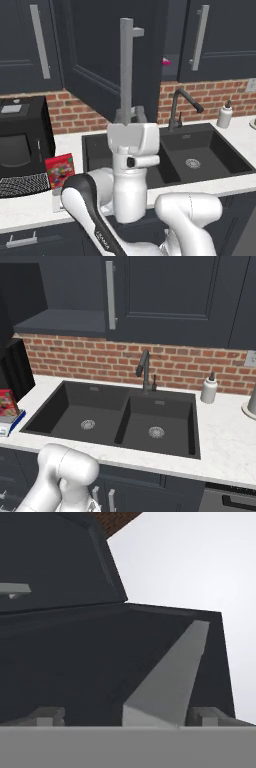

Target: Pick the cereal and place it on the digital scale for weighing, and close the cabinet.

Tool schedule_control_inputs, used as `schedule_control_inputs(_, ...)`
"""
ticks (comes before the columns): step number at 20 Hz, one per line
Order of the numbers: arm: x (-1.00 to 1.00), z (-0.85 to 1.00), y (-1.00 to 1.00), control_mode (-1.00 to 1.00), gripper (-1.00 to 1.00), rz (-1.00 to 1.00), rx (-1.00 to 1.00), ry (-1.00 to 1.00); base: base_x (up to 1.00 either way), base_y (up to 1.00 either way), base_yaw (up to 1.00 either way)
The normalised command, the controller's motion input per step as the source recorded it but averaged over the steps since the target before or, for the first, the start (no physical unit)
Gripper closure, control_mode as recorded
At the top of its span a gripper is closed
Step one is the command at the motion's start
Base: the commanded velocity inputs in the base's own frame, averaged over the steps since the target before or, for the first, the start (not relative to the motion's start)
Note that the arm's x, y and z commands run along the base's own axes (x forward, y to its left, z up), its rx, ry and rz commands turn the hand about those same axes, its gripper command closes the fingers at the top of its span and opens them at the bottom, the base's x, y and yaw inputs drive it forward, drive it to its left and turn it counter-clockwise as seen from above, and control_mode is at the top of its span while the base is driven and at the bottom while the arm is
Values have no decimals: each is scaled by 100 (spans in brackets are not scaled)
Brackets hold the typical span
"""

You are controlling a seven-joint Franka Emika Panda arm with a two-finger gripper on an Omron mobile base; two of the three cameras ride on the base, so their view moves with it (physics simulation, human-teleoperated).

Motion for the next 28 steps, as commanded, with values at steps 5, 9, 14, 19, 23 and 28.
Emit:
schedule_control_inputs(5,21,30,-96,-100,-100,-12,31,-1,0,0,0)
schedule_control_inputs(9,33,30,-94,-100,-100,-11,30,0,0,0,0)
schedule_control_inputs(14,51,30,-86,-100,-100,-9,30,0,0,0,0)
schedule_control_inputs(19,59,28,-74,-100,-100,-7,29,0,0,0,0)
schedule_control_inputs(23,72,22,-43,-100,-100,0,30,0,0,0,0)
schedule_control_inputs(28,72,12,-14,-100,-100,0,22,0,0,0,0)
